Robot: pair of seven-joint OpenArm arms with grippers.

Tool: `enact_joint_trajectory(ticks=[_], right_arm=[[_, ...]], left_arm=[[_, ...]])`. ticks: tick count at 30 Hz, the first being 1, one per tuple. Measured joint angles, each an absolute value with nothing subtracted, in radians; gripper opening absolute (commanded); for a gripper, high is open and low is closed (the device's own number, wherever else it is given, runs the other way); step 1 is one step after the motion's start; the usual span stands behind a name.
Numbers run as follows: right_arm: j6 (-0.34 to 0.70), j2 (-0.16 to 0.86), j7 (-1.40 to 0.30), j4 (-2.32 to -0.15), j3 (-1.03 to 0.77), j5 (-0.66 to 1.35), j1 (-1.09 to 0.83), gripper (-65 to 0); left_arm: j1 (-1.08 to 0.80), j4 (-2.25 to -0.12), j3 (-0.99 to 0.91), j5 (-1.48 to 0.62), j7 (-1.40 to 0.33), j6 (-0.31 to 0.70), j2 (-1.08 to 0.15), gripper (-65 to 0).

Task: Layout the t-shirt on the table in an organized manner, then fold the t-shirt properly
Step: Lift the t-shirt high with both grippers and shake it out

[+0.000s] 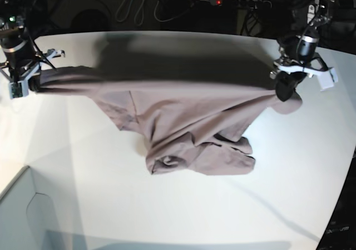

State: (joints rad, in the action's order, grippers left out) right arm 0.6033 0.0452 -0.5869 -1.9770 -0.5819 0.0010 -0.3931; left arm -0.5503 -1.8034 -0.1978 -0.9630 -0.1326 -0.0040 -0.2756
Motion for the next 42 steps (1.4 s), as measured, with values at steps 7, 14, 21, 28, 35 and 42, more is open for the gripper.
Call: enact_joint_trajectory(ticks=[7,14,21,28,35,42], right_arm=[[0.607,-0.003,-0.469,-2.01,-0.572,0.0,-0.4,-65.0],[0.619,-0.004,-0.457,-2.01,-0.548,-0.013,-0.191,-65.0],[0.62,0.003,-0.46,-2.011,-0.55,-0.019,0.093,-65.0],[0.615,0.025,-0.45,-2.013,-0.554,-0.019,0.295,-65.0],[0.616,0.037,-0.44,-2.014,-0.553,-0.02,0.389,-65.0],[0.614,0.068,-0.303,-2.016,-0.558,-0.02,0.422,-65.0]], left_arm=[[-0.561,-1.885,-0.335,-0.962,-0.135,0.0,-0.205,-64.9],[-0.332,-1.89,-0.334,-0.962,-0.146,0.002,-0.261,-64.9],[-0.041,-1.886,-0.173,-0.747,-0.148,0.001,-0.412,-64.9],[0.201,-1.864,-0.022,-0.67,-0.163,0.001,-0.506,-64.9],[0.363,-1.877,-0.025,-0.67,-0.143,-0.004,-0.578,-64.9],[0.387,-1.953,-0.031,-0.67,-0.126,0.002,-0.612,-64.9]])
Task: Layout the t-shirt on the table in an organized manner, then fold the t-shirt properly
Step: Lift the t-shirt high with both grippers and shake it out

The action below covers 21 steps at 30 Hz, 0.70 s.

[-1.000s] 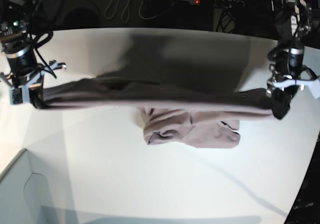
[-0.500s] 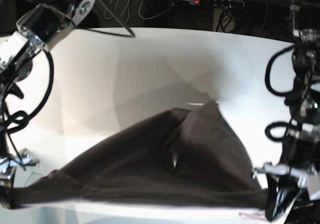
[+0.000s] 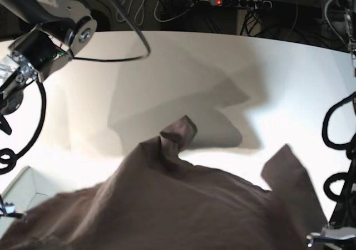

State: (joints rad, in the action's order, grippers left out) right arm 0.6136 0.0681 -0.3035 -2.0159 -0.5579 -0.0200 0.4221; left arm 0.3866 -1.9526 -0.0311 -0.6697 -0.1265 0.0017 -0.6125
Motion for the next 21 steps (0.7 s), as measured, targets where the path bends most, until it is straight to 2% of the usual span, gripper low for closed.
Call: enact_joint_trajectory(ticks=[6,8,11,16,21], right_arm=[[0.613,0.074,-0.192,-2.017,-0.553,-0.019,0.49,-65.0],[0.614,0.098,-0.176,-2.018,-0.551,-0.019,0.504,-65.0],[0.614,0.095,-0.179,-2.02,-0.554,-0.019,0.501,-65.0],[0.617,0.09,-0.191,-2.014,-0.489,-0.018,0.407,-65.0],[0.616,0.088,-0.205,-2.008,-0.428,-0.021,0.339,-65.0]], left_arm=[[0.306,-1.975,-0.107,-0.67,-0.129,0.011,-0.608,-64.9],[0.254,-1.974,-0.138,-0.669,-0.126,-0.01,-0.607,-64.9],[0.192,-1.98,-0.161,-0.67,-0.133,0.009,-0.603,-64.9],[0.063,-1.977,-0.223,-0.664,-0.133,-0.007,-0.529,-64.9],[0.016,-1.971,-0.221,-0.661,-0.138,-0.004,-0.471,-64.9]])
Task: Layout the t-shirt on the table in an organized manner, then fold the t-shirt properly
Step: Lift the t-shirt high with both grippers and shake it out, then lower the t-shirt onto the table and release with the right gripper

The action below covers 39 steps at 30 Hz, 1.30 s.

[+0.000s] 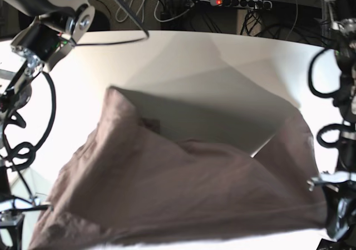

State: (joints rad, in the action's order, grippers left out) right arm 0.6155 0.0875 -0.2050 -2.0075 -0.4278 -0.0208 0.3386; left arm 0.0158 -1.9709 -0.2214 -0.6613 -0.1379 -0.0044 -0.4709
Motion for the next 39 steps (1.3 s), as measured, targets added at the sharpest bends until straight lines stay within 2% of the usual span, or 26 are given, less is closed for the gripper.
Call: enact_joint_trajectory(ticks=[8,16,22,29,33,34,36,39], right_arm=[[0.614,0.095,-0.194,-1.889,-0.43,-0.026,0.322,-65.0],[0.614,0.091,-0.192,-1.61,-0.425,-0.187,0.482,-65.0],[0.613,0.093,-0.194,-1.367,-0.395,-0.301,0.594,-65.0],[0.614,0.109,-0.207,-1.142,-0.394,-0.308,0.662,-65.0],[0.614,0.126,-0.195,-1.065,-0.392,-0.304,0.707,-65.0],[0.614,0.138,-0.187,-1.037,-0.389,-0.299,0.717,-65.0],[0.613,0.158,-0.198,-0.987,-0.391,-0.303,0.726,-64.4],[0.545,0.181,-0.204,-0.921,-0.392,-0.306,0.726,-55.2]], left_arm=[[0.023,-1.877,-0.22,-0.66,-0.135,0.009,-0.464,-64.9],[0.307,-1.564,-0.042,-0.66,-0.135,0.007,-0.465,-64.9],[0.52,-1.253,0.132,-0.657,-0.145,0.004,-0.447,-64.6],[0.63,-0.96,0.153,-0.659,-0.147,-0.001,-0.361,-64.6],[0.685,-0.898,0.155,-0.659,-0.142,0.01,-0.347,-64.0],[0.703,-0.883,0.154,-0.659,-0.137,0.005,-0.347,-62.2],[0.735,-0.831,0.152,-0.656,-0.117,0.0,-0.331,-54.4],[0.744,-0.759,0.153,-0.659,-0.128,0.004,-0.312,-40.4]])
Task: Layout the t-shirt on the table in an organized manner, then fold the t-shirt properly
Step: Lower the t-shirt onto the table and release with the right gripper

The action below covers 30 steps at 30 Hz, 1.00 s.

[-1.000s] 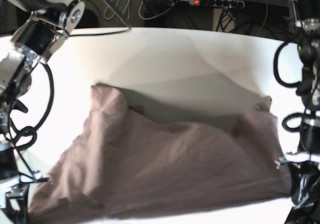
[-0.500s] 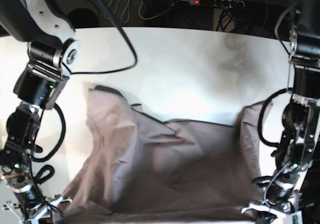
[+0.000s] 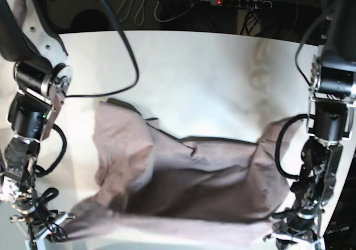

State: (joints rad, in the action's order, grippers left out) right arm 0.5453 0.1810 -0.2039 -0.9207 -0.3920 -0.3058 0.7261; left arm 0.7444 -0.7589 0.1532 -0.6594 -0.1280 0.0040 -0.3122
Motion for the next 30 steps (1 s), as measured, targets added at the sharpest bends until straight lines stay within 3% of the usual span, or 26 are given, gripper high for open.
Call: enact_joint_trajectory(ticks=[4,8,13,22,25,30], right_arm=[[0.471,0.216,-0.201,-0.836,-0.394,-0.308,0.728,-39.9],[0.471,0.215,-0.196,-0.832,-0.394,-0.307,0.725,-31.1],[0.471,0.209,-0.196,-0.907,-0.395,-0.304,0.673,-30.4],[0.471,0.175,-0.18,-1.252,-0.393,-0.29,0.47,-30.4],[0.469,0.155,-0.21,-1.335,-0.402,-0.307,0.358,-30.4],[0.465,0.025,-0.185,-1.512,-0.415,-0.299,0.171,-30.4]], left_arm=[[0.736,-0.719,0.153,-0.656,-0.141,-0.002,-0.313,-36.6],[0.744,-0.727,0.151,-0.656,-0.13,-0.001,-0.316,-36.4],[0.675,-0.789,0.147,-0.663,-0.134,-0.002,-0.331,-36.3],[0.274,-1.21,-0.039,-0.669,-0.124,-0.005,-0.364,-36.1],[0.151,-1.226,-0.084,-0.666,-0.13,-0.015,-0.361,-36.1],[0.034,-1.147,-0.091,-0.667,-0.13,0.003,-0.349,-36.0]])
